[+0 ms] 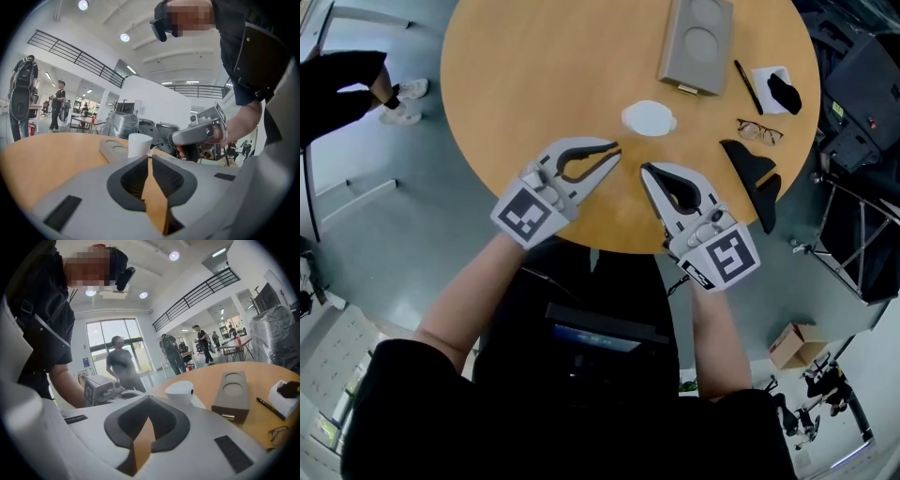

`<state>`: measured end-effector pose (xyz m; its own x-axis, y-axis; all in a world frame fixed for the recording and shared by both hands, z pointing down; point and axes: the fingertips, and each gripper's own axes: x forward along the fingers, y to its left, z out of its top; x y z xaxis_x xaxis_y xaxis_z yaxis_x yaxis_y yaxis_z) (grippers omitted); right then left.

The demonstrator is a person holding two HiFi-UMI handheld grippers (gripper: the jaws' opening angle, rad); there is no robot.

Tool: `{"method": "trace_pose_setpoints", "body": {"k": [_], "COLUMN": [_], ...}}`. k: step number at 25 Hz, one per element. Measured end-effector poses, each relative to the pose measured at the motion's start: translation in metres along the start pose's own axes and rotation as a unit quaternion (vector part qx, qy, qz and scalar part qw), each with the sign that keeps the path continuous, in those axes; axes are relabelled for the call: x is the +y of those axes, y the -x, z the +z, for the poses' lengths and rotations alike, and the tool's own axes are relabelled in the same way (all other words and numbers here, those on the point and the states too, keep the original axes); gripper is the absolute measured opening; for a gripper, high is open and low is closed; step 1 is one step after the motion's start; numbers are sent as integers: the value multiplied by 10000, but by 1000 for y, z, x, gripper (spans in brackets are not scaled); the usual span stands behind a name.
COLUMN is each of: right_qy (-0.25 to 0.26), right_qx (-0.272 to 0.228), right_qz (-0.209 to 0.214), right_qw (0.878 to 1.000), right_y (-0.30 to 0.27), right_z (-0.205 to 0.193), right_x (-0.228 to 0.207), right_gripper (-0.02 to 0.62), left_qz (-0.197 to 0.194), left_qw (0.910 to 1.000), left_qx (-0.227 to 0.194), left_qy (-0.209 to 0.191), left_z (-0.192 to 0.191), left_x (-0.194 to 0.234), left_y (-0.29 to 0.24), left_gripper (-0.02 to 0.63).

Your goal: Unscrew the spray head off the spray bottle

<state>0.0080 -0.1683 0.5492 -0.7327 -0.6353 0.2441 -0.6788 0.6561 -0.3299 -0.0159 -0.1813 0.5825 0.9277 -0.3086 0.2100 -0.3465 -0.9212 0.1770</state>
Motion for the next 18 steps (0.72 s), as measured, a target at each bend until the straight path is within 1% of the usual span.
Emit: {"method": "trace_pose_setpoints", "body": {"k": [2, 4, 7, 9, 11, 12, 14, 15, 18], "right_qy": [-111, -193, -280, -347, -403, -421, -439, -446, -504], "right_qx": [2, -10, 13, 47, 73, 90, 126, 138, 135], "right_qz": [-48, -91, -111, -124, -140, -149, -161, -167, -203], "right_qw": [9999, 9998, 9995, 9993, 9991, 9990, 9988, 9988, 9984], "right_y": [-1, -3, -5, -6, -6, -6, -4, -3, 0], "right_z": [-18, -34, -58, -74, -85, -91, -100, -105, -113], "right_x": [-13, -25, -39, -45, -49, -51, -56, -58, -61], "right_gripper": [0, 0, 0, 0, 0, 0, 0, 0, 0], "left_qz": [45, 113, 234, 392, 510, 512, 454, 421, 342], "left_qw": [9999, 9998, 9994, 9986, 9982, 9983, 9986, 9987, 9986], "left_qx": [96, 163, 157, 178, 160, 155, 128, 93, 18], "left_qy": [-50, -91, -200, -301, -262, -234, -248, -286, -407], "left_z": [-22, -42, -69, -85, -98, -103, -111, -113, -116], "left_x": [3, 9, 20, 30, 41, 45, 48, 48, 49], "left_y": [-11, -22, -37, -44, -50, -55, -66, -73, -87], "left_gripper": [63, 89, 136, 189, 256, 267, 365, 379, 391]}}
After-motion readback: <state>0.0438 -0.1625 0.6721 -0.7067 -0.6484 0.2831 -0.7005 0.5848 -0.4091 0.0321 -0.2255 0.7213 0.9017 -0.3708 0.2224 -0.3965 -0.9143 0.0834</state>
